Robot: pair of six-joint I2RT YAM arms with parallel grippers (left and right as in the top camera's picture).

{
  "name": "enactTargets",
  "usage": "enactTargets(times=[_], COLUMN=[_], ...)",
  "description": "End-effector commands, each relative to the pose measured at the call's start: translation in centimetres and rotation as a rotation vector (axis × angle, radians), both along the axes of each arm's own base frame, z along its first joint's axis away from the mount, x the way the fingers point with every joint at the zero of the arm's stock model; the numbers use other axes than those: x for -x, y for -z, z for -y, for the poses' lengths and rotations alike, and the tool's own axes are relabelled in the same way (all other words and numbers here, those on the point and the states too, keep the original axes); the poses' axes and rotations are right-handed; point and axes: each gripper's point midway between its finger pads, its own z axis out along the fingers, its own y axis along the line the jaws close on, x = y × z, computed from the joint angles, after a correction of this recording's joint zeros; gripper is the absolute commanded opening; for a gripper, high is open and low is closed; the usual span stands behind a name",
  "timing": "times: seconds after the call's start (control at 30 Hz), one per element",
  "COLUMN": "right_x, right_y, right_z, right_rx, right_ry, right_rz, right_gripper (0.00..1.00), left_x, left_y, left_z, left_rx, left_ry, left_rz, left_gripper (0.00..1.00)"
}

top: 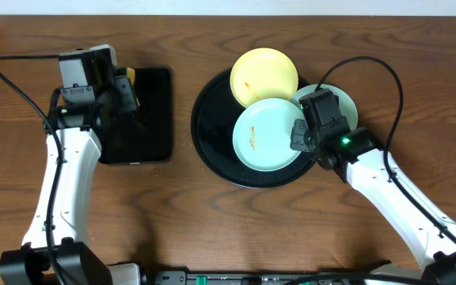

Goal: Clean dirty plates on tray and stack at the side
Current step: 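Lift the sponge with the left gripper and move it over the plates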

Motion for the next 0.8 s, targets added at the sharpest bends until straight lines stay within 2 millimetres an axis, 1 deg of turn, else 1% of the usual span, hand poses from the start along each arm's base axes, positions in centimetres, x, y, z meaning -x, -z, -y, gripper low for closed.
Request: enactTargets(times=[0.0, 0.03, 0.13, 0.17, 0.2, 0.27, 0.3, 0.33, 0.37, 0.4, 0.43, 0.47, 0.5, 0.53, 0.6, 0.67, 0.73, 0.77], right_x=[0.0, 0.0, 0.0, 0.0, 0.0, 0.0, 0.0, 0.0, 0.0, 0.0, 0.1, 0.2, 0.2, 0.3, 0.6, 0.8, 1.1, 1.4], right_y=[0.1, 0.1, 0.1, 0.1, 0.1, 0.1, 0.1, 0.1, 0.1, 0.1, 0.2, 0.4, 0.6, 1.0, 1.7, 1.9, 2.1, 2.6], right_z=[0.2, 0.2, 0.2, 0.2, 0.1, 0.2, 0.2, 0.2, 0.2, 0.3, 0.3, 0.3, 0.3, 0.3, 0.0, -0.1, 0.1, 0.3], right_rx=[-0.003, -0.003, -0.003, -0.003, -0.001, 0.001, 0.001, 0.001, 0.001, 0.002, 0.003, 0.003, 0.002, -0.007, -0.036, -0.052, -0.040, -0.037], right_ry=[0.010, 0.011, 0.010, 0.010, 0.007, 0.009, 0.010, 0.010, 0.010, 0.011, 0.010, 0.011, 0.014, 0.020, 0.030, 0.035, 0.039, 0.048], right_rz=[-0.002, -0.002, -0.002, -0.002, -0.001, 0.000, 0.000, 0.000, -0.001, -0.002, -0.004, -0.008, -0.010, -0.012, -0.020, -0.033, -0.045, -0.053], right_gripper=[0.01, 0.01, 0.01, 0.01, 0.01, 0.01, 0.01, 0.01, 0.01, 0.01, 0.01, 0.01, 0.01, 0.01, 0.01, 0.01, 0.01, 0.01], left_x=[-0.3, -0.3, -0.4, -0.5, -0.6, -0.7, -0.6, -0.3, -0.1, 0.5, 0.9, 1.3, 1.5, 1.9, 3.1, 3.8, 4.4, 4.8], left_y=[-0.1, -0.1, -0.2, -0.4, -0.5, -1.2, -2.0, -3.4, -3.9, -5.1, -5.9, -6.4, -6.7, -6.8, -6.4, -5.4, -4.2, -3.2], left_z=[-0.2, -0.2, -0.2, -0.2, 0.0, 1.1, 2.3, 4.0, 4.6, 6.0, 7.1, 8.2, 8.8, 9.8, 12.7, 14.6, 16.6, 18.0], left_rx=[-0.011, -0.010, -0.012, -0.011, -0.004, 0.041, 0.087, 0.151, 0.169, 0.206, 0.225, 0.239, 0.243, 0.246, 0.257, 0.261, 0.265, 0.267], left_ry=[-0.003, -0.002, -0.002, -0.002, 0.006, 0.054, 0.104, 0.175, 0.200, 0.250, 0.286, 0.317, 0.334, 0.360, 0.428, 0.470, 0.517, 0.550], left_rz=[0.005, 0.004, 0.013, 0.020, 0.027, 0.052, 0.076, 0.111, 0.124, 0.150, 0.166, 0.174, 0.176, 0.172, 0.133, 0.088, 0.039, 0.004], left_gripper=[0.17, 0.07, 0.08, 0.21, 0.07, 0.07, 0.08, 0.07, 0.08, 0.07, 0.07, 0.07, 0.07, 0.07, 0.07, 0.07, 0.07, 0.08])
